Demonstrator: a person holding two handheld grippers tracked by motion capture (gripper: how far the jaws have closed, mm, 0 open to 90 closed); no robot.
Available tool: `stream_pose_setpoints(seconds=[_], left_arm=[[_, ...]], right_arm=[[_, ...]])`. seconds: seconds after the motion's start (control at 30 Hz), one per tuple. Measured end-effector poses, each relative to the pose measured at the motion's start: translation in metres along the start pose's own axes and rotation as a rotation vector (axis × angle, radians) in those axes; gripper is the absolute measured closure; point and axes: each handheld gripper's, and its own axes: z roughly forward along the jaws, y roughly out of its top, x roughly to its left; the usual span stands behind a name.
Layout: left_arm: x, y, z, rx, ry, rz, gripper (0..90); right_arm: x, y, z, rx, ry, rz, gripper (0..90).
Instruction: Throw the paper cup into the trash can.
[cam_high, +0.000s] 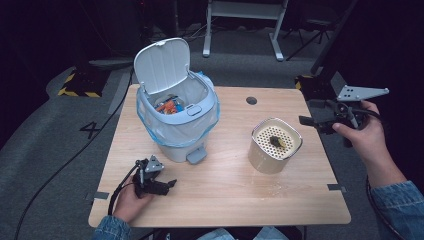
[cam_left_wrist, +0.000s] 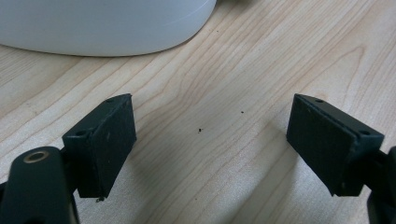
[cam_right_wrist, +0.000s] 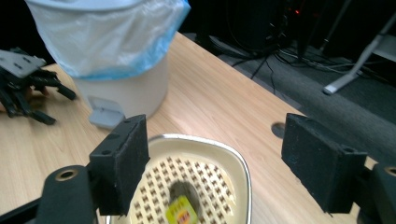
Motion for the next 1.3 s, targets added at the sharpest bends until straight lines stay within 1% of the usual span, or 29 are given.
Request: stream_pose_setpoints(seconds=[0.17, 0.3, 0.33, 0.4, 0.47, 0.5, 0.6, 0.63, 0.73, 0.8, 0.87, 0.9, 0.93, 1.03, 1.1, 1.17, 1.27, 1.3], left_arm=[[0.000, 0.000, 0.000, 0.000, 0.001, -0.001, 15.8], [0.000, 0.000, 0.000, -0.002, 0.002, -0.001, 15.9], [0.001, -0.001, -0.001, 0.000, 0.006, 0.004, 15.9], [0.001, -0.001, -0.001, 0.000, 0.008, 0.003, 15.9], [0.001, -0.001, -0.001, -0.001, 0.006, 0.000, 15.8], [0.001, -0.001, -0.001, 0.000, 0.009, 0.006, 15.8], [0.001, -0.001, -0.001, 0.002, 0.007, 0.007, 15.6], [0.001, -0.001, -0.001, 0.001, 0.006, 0.007, 15.6], [0.002, 0.000, -0.002, 0.014, -0.003, 0.011, 15.6], [0.002, 0.000, -0.003, 0.022, 0.000, 0.015, 15.6], [0.002, 0.001, -0.003, 0.030, 0.000, 0.007, 15.8], [0.002, 0.001, -0.004, 0.035, 0.004, 0.004, 16.2], [0.002, 0.001, -0.005, 0.042, 0.007, 0.000, 16.6], [0.004, 0.000, -0.009, 0.053, 0.006, -0.004, 22.5], [0.006, 0.000, -0.011, 0.052, -0.010, -0.018, 25.4], [0.008, 0.000, -0.013, 0.052, -0.024, -0.021, 27.2], [0.007, 0.001, -0.018, 0.041, -0.023, -0.016, 28.0], [0.007, 0.002, -0.021, 0.028, -0.029, -0.020, 28.2]], right_arm=[[-0.002, -0.022, -0.005, 0.021, -0.020, 0.026, 22.6], [-0.002, -0.038, -0.007, 0.041, -0.046, 0.030, 21.6], [-0.002, -0.043, -0.007, 0.043, -0.048, 0.032, 21.6], [-0.001, -0.054, -0.007, 0.056, -0.057, 0.038, 21.5], [0.001, -0.064, -0.006, 0.080, -0.066, 0.049, 21.6], [0.002, -0.072, -0.006, 0.093, -0.069, 0.055, 21.7], [0.006, -0.089, -0.003, 0.119, -0.074, 0.067, 22.1], [0.008, -0.097, -0.002, 0.127, -0.074, 0.076, 22.1], [0.012, -0.117, 0.000, 0.130, -0.075, 0.105, 22.1], [0.014, -0.136, 0.005, 0.145, -0.080, 0.130, 21.9], [0.016, -0.153, 0.010, 0.163, -0.094, 0.140, 21.0], [0.017, -0.165, 0.014, 0.171, -0.090, 0.158, 20.8], [0.017, -0.173, 0.017, 0.178, -0.087, 0.172, 20.8], [0.018, -0.199, 0.030, 0.216, -0.079, 0.200, 20.8], [0.019, -0.210, 0.036, 0.233, -0.089, 0.205, 20.7], [0.021, -0.218, 0.041, 0.240, -0.095, 0.204, 20.5], [0.024, -0.228, 0.047, 0.257, -0.108, 0.189, 20.4], [0.025, -0.230, 0.048, 0.262, -0.111, 0.185, 19.4]])
